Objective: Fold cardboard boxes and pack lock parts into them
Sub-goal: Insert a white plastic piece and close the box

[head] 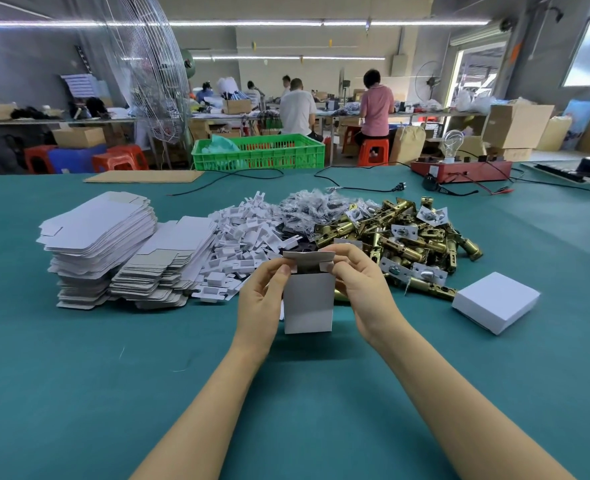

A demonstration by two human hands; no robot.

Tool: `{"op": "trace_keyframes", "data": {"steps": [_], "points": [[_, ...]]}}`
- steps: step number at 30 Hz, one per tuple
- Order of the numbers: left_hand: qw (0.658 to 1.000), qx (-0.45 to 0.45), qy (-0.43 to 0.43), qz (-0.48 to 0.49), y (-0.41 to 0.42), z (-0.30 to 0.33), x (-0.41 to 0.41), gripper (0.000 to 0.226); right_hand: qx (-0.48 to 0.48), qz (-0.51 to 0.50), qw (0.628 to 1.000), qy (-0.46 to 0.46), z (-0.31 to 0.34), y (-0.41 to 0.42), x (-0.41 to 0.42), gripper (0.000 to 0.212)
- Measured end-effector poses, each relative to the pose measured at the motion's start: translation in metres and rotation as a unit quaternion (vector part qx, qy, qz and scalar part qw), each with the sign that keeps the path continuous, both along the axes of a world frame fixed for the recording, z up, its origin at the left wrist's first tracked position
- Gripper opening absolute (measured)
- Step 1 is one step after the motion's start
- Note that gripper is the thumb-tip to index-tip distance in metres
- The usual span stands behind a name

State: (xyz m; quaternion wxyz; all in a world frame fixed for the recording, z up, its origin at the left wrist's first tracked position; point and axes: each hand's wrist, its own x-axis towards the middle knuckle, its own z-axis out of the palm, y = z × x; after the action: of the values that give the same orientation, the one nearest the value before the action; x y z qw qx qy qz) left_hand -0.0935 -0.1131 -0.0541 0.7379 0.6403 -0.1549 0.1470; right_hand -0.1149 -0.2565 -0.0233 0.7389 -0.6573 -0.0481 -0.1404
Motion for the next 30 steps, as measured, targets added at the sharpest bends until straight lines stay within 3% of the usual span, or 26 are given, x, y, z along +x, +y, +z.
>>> {"op": "trace_keyframes", "data": {"steps": [6,10,14,30], "points": [[0.998,-0.008,-0.033,0.048,-0.0045,-0.0015,-0.0037,0.028,-0.016,-0.008,1.000,0.009,-0.0023,-0.0019,-0.0012,0.030],[0.999,-0.022,-0.011,0.037,-0.0037,0.0011,-0.0033,0.030,-0.043,-0.007,0.999,-0.001,-0.0035,-0.0018,-0.0049,0.029],[0.999,-0.015,0.001,0.030,-0.0032,0.0024,-0.0032,0.034,-0.050,0.010,0.998,-0.033,-0.0036,-0.0008,-0.0089,0.008],[1.000,-0.008,-0.001,-0.007,-0.0013,0.0024,-0.0051,0.013,-0.057,-0.029,0.996,-0.060,-0.0073,-0.0024,-0.0020,0.007]]}}
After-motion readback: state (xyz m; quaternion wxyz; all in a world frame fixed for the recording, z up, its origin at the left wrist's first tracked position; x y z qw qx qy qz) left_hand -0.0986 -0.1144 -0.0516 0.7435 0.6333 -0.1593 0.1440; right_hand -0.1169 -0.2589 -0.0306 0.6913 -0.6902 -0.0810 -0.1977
